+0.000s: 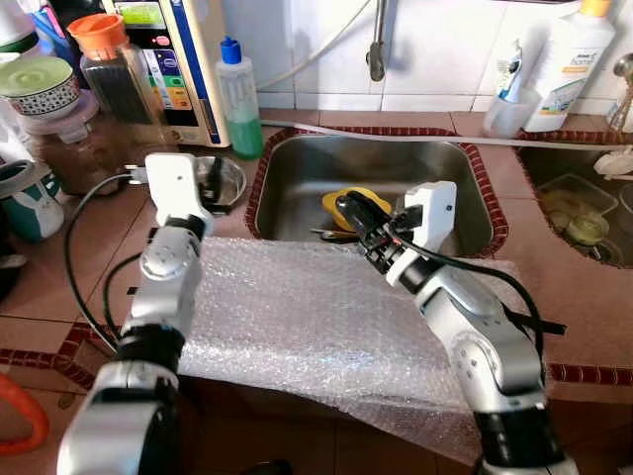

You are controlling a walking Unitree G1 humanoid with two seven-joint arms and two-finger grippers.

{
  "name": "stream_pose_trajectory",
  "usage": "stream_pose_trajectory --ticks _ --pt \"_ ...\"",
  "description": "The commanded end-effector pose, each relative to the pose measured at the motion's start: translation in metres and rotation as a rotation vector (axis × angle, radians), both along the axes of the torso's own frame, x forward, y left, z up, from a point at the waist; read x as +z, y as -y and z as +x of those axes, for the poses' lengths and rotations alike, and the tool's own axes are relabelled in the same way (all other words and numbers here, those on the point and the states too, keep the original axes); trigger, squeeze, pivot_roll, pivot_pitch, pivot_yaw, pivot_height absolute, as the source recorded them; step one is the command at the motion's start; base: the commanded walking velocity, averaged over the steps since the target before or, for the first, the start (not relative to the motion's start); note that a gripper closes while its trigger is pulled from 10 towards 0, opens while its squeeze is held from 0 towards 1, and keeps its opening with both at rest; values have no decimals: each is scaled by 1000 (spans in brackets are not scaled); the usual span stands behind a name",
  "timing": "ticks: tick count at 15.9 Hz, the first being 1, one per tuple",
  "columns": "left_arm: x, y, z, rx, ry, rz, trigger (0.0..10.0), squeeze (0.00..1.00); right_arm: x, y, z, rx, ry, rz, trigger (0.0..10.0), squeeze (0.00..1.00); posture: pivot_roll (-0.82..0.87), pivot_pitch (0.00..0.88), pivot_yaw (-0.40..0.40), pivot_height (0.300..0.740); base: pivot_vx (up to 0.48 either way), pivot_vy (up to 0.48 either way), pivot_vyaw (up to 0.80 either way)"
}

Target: Kitchen organization

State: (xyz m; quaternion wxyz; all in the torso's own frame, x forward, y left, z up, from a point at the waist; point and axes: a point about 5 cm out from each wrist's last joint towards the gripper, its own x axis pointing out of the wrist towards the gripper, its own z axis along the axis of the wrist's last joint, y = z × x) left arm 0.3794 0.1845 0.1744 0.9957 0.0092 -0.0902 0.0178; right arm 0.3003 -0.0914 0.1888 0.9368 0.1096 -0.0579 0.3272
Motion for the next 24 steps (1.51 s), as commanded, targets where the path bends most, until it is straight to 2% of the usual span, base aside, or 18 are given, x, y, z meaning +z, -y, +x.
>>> stream_pose_trajectory --ticks 1,3,5,8,9,11,12,15,21,24 --pt "0 -11 4 62 -35 5 10000 1000 3 -3 -6 20 9 -3 10000 1000 -32 117 79 740 0 0 0" --pt "-6 -22 9 133 -114 18 10000 1000 5 -5 -13 40 8 -6 10000 1000 -38 120 82 740 0 0 0" --pt "-6 -25 10 163 -134 22 10000 1000 4 -6 -17 57 3 -9 10000 1000 -44 121 85 740 0 0 0" --pt "-9 -40 10 267 -181 -3 10000 1000 6 -16 -30 154 8 -16 10000 1000 -49 119 94 740 0 0 0" --pt "-9 -40 10 267 -181 -3 10000 1000 6 -16 -30 154 8 -16 10000 1000 -49 119 94 740 0 0 0" --pt "-15 -55 7 366 -235 9 10000 1000 4 -23 -39 215 3 -40 10000 0 -50 121 97 740 0 0 0" --pt "-16 -57 7 378 -243 2 10000 0 4 -24 -40 218 2 -42 10000 0 -50 122 97 740 0 0 0" --pt "-30 -55 5 350 -350 -60 10000 0 3 -25 -42 226 -3 -49 10000 0 -52 121 100 740 0 0 0" --pt "-35 -44 8 286 -417 -202 10000 0 3 -26 -45 242 2 -66 10000 0 -54 117 102 740 0 0 0" --pt "-47 -46 4 296 -497 -254 10000 0 3 -26 -44 240 5 -69 10000 0 -55 111 109 740 0 0 0"
